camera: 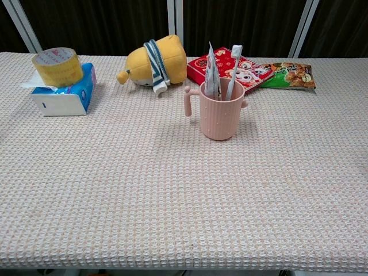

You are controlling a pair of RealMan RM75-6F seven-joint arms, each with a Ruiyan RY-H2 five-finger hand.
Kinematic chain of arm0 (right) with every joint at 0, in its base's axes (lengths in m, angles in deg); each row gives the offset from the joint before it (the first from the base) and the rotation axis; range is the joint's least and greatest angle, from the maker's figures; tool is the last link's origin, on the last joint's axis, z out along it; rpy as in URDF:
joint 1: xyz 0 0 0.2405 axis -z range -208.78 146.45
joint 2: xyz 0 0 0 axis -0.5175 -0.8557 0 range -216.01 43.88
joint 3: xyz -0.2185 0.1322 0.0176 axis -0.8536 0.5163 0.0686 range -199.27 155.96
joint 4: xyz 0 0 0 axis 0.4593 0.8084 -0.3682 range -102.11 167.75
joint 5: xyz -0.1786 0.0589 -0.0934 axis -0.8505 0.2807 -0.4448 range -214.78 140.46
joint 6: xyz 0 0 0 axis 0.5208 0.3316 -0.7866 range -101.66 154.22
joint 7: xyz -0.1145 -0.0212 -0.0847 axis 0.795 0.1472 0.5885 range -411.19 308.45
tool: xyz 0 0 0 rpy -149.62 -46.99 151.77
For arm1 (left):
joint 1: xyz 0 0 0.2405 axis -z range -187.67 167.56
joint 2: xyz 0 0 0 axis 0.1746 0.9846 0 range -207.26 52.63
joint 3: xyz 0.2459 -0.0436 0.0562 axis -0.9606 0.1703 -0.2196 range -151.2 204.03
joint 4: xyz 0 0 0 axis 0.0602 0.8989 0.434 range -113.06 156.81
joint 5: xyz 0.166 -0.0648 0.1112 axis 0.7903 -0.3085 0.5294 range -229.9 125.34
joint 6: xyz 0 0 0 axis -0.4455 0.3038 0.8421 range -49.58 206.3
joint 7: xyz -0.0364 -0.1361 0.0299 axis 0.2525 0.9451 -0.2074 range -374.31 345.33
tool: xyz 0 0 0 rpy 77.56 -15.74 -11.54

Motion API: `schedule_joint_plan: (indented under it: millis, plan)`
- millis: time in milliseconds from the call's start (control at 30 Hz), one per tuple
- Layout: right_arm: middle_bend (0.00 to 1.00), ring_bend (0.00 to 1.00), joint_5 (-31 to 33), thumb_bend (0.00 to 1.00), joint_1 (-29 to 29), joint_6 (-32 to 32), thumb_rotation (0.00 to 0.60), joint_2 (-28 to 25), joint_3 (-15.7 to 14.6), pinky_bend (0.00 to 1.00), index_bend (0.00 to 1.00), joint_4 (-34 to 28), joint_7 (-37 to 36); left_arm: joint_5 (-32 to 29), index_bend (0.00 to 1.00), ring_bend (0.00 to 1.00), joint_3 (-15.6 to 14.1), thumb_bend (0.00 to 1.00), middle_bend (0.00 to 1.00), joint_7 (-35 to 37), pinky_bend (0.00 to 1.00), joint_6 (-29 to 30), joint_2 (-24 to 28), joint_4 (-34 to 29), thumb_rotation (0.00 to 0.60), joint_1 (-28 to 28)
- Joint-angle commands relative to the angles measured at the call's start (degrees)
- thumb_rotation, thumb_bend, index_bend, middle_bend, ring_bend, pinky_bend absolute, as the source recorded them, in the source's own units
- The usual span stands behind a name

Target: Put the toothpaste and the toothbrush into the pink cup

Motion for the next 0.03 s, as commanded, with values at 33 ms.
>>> schedule_joint_plan:
  millis: [33]
  plan:
    - [0.0,0.0,-0.5,0.48,0.8,0.9,0.6,0.9,0.8,0.0,0.0,1.2,-1.1,0.1,0.16,0.12,-0.1,0.2,0.13,-0.1,0.25,-0.1,0.1,-0.4,0.6,0.0]
